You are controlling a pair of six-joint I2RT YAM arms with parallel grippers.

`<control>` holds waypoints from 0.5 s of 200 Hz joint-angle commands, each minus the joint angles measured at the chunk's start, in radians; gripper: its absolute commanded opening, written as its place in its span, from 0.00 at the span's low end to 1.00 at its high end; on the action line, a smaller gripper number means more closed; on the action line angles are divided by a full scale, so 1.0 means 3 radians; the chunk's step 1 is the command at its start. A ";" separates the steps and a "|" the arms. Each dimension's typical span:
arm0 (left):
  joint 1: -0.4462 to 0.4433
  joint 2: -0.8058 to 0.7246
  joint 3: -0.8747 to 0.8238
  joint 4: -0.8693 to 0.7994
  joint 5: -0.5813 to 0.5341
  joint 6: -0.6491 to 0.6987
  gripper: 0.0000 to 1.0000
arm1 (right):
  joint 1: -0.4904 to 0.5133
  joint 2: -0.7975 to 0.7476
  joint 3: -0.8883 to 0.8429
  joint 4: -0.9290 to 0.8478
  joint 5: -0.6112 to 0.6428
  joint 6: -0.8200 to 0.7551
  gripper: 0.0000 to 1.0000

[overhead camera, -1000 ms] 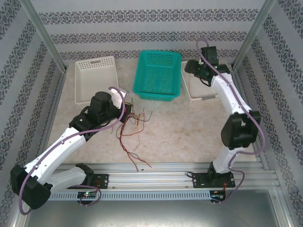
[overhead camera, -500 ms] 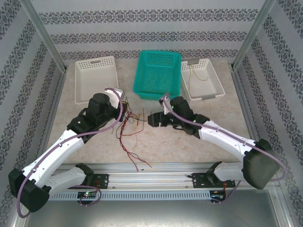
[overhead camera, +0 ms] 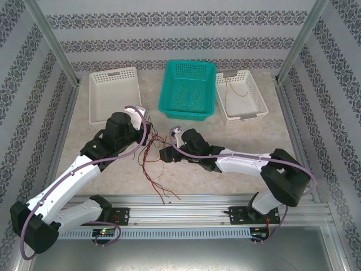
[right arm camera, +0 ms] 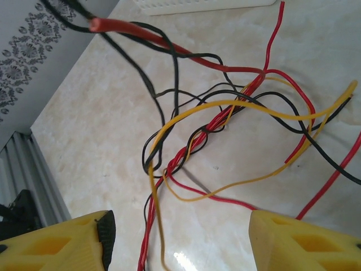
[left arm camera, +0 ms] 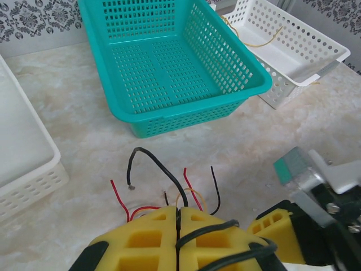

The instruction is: Untangle the cables

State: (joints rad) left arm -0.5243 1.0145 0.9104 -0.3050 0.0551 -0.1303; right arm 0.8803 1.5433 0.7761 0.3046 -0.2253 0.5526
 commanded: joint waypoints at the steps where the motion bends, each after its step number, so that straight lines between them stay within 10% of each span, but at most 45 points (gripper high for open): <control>1: -0.0032 -0.0032 -0.0019 0.0100 -0.0077 0.0076 0.00 | 0.0039 0.0112 -0.0036 0.0482 0.0112 0.0144 0.62; 61: -0.0008 -0.0050 -0.0027 0.0106 -0.0107 0.0079 0.00 | 0.0239 0.0485 0.0035 0.0719 0.0077 0.0248 0.44; 100: -0.0001 -0.0076 -0.0028 0.0112 -0.0120 0.0089 0.00 | 0.0245 0.0266 -0.0119 0.0619 0.0252 0.0224 0.12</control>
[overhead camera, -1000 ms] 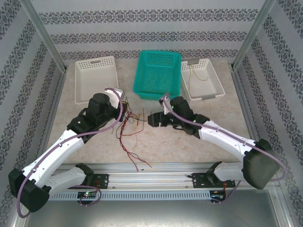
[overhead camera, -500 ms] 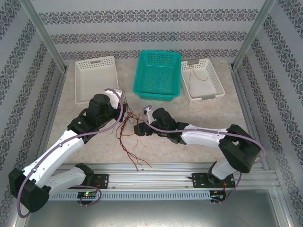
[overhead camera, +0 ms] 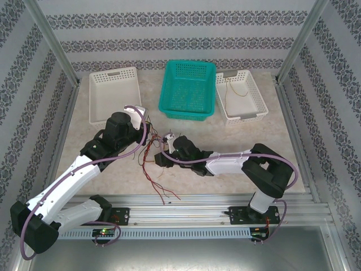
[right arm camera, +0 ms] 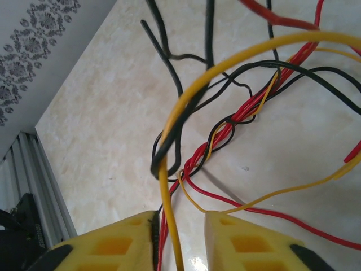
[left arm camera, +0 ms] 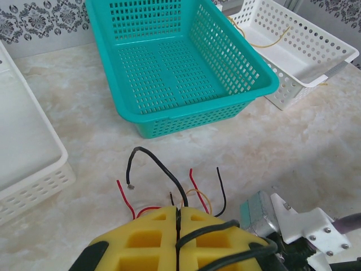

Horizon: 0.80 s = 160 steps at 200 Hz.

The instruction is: Untangle the cables

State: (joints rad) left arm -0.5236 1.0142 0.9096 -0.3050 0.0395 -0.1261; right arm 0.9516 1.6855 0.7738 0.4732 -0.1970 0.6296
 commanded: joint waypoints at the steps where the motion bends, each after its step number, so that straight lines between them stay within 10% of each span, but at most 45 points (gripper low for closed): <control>1: -0.0003 -0.0073 -0.0026 0.0112 -0.0069 0.0074 0.00 | 0.0006 -0.0221 -0.0115 0.0043 0.0167 -0.0038 0.11; 13: -0.0001 -0.0072 -0.0022 0.0103 -0.0075 0.0073 0.00 | -0.0001 -0.0394 -0.0155 -0.0172 0.0283 -0.0108 0.00; 160: 0.0027 0.0092 0.0128 -0.0129 -0.0372 0.0027 0.00 | -0.1239 -0.3156 0.0052 -0.2985 0.0774 -0.0605 0.00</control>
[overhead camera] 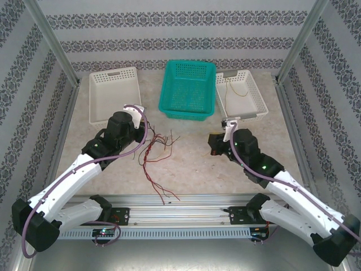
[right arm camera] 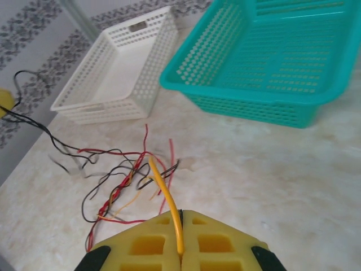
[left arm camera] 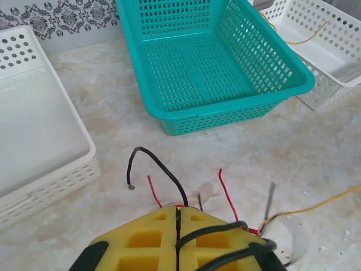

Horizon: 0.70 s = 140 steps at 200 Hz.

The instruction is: Untangle the cables

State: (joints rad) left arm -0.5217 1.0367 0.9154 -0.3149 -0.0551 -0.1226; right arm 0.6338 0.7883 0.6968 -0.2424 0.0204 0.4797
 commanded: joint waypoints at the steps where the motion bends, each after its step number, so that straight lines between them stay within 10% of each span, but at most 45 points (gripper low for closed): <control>1: 0.0021 0.0019 0.0106 -0.0096 -0.0057 0.0015 0.00 | -0.0190 -0.0172 0.0323 -0.0614 0.0049 -0.0103 0.00; 140: 0.0018 0.0069 0.0182 -0.0234 -0.0280 0.0034 0.00 | -0.0547 0.0604 0.3323 -0.1765 -0.0116 -0.0360 0.00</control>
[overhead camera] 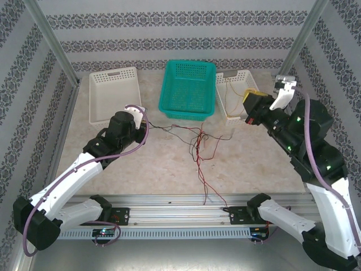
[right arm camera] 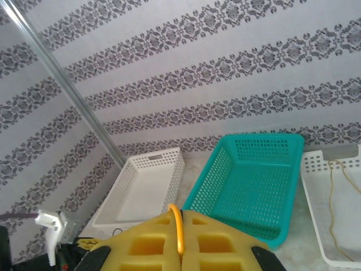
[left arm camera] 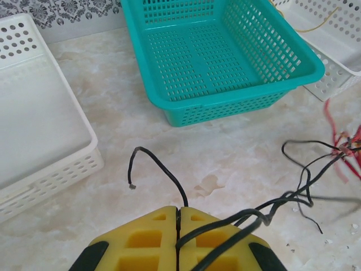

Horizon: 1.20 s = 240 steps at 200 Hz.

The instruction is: Untangle the cables

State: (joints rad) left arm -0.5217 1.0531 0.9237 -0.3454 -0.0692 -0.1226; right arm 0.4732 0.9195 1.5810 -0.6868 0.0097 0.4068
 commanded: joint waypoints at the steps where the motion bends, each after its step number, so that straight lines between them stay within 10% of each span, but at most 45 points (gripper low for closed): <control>1: 0.0019 0.0014 0.0156 -0.0137 -0.0244 0.0035 0.00 | -0.0015 0.0174 0.0395 -0.0291 -0.0079 -0.0120 0.00; 114: 0.0048 0.0269 0.0363 -0.0502 -0.0826 0.0030 0.00 | -0.0005 0.1181 0.2833 -0.1053 0.0351 -0.0454 0.00; 213: 0.0160 0.0527 0.0532 -0.0795 -0.1039 -0.0087 0.00 | -0.0008 0.1297 0.3218 -0.0867 0.0511 -0.0224 0.00; 240: 0.0185 0.0372 0.0447 -0.0601 -0.0555 -0.0113 0.00 | -0.0008 0.1325 0.3121 -0.0920 0.0328 -0.0144 0.00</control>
State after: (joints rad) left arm -0.4770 1.2106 1.0534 -0.5327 -0.3298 -0.1337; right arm 0.4732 1.3090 2.5244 -0.9771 0.1272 0.3305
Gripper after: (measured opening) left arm 0.048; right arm 0.045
